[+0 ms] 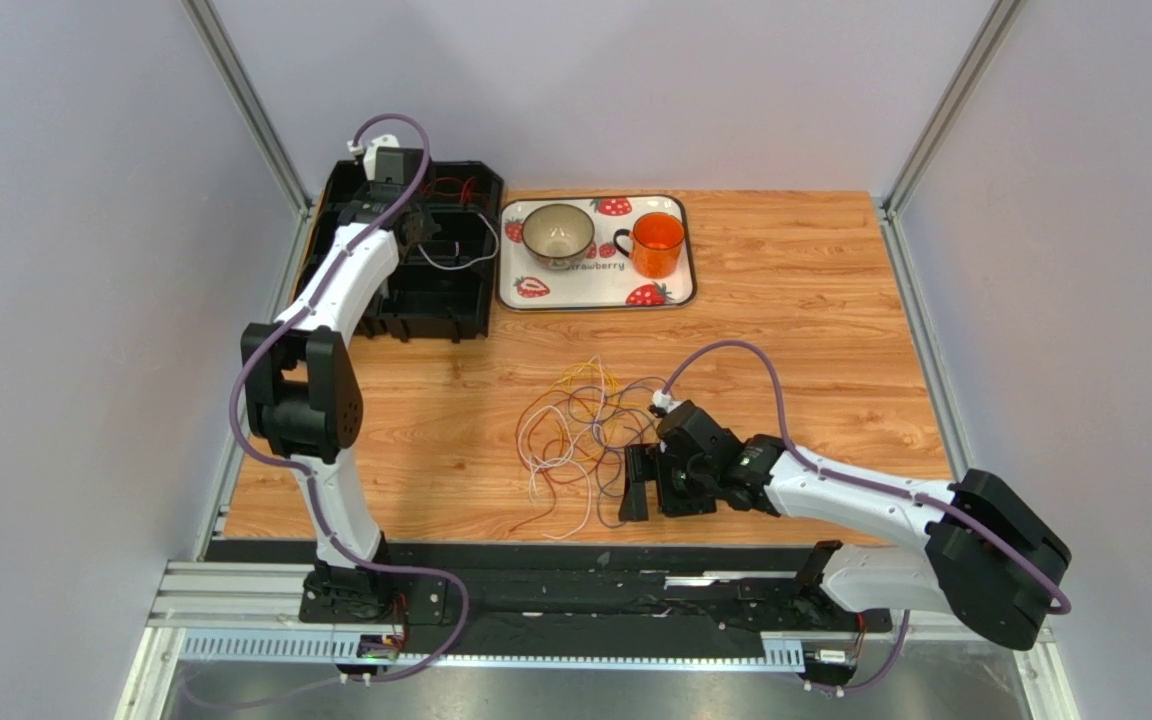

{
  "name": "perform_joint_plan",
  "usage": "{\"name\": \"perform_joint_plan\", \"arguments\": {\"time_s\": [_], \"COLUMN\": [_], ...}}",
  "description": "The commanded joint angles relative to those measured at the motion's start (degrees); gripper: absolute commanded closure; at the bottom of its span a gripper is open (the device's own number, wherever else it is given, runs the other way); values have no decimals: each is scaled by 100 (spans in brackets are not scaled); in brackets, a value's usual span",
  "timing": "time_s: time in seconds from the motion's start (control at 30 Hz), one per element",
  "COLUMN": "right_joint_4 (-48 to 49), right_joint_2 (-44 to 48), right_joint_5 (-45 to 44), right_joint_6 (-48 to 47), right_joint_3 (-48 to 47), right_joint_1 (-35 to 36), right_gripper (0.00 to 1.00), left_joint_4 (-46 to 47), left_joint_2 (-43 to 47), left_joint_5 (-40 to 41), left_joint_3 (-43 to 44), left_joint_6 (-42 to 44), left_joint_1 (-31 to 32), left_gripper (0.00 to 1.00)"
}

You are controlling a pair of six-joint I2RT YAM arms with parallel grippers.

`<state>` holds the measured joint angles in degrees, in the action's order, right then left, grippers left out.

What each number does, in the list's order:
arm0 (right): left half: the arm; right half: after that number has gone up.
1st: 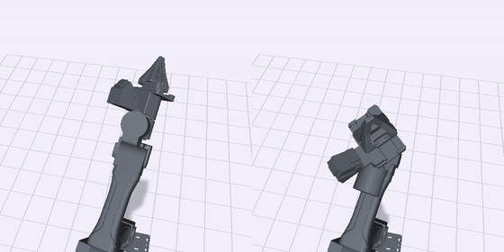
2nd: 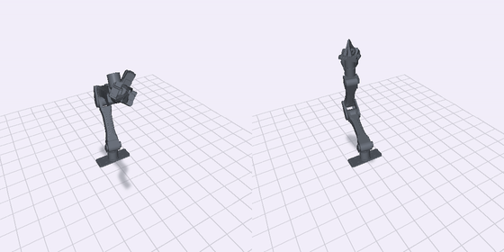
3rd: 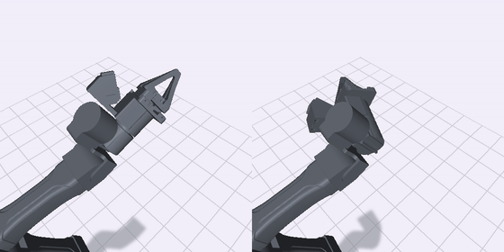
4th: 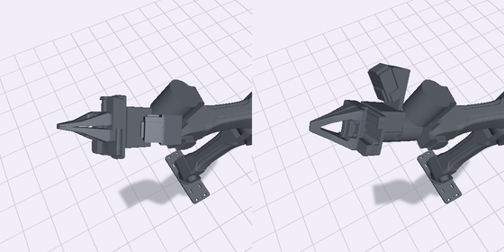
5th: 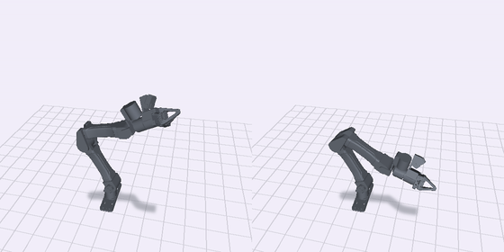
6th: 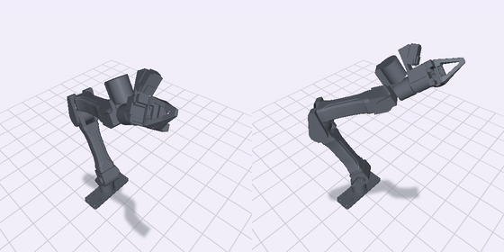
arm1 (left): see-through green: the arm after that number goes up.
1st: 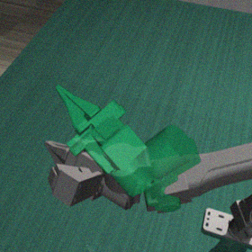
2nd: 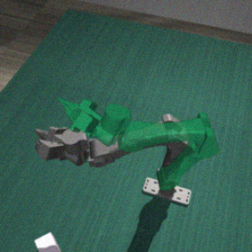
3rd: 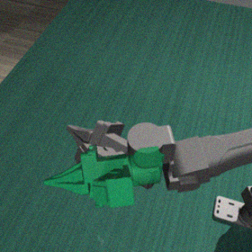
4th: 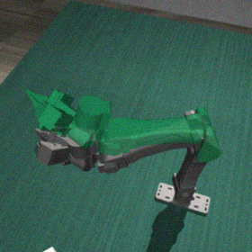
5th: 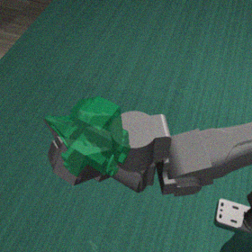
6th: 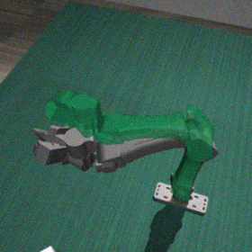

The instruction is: Untangle the cables

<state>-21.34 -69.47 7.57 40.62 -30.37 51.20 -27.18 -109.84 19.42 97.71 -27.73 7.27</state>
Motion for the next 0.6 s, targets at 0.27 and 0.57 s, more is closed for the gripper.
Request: {"name": "perform_joint_plan", "arguments": {"time_s": [0.27, 0.57], "right_joint_4": [-54, 25], "right_joint_2": [-93, -163], "right_joint_5": [-125, -98], "right_joint_6": [-98, -63], "right_joint_3": [128, 128], "right_joint_1": [4, 13], "right_gripper": [15, 15], "left_joint_4": [583, 318], "left_joint_2": [1070, 552], "left_joint_5": [704, 607], "left_joint_3": [-315, 134], "left_joint_6": [-356, -278], "left_joint_1": [-138, -138], "left_gripper": [100, 100]}}
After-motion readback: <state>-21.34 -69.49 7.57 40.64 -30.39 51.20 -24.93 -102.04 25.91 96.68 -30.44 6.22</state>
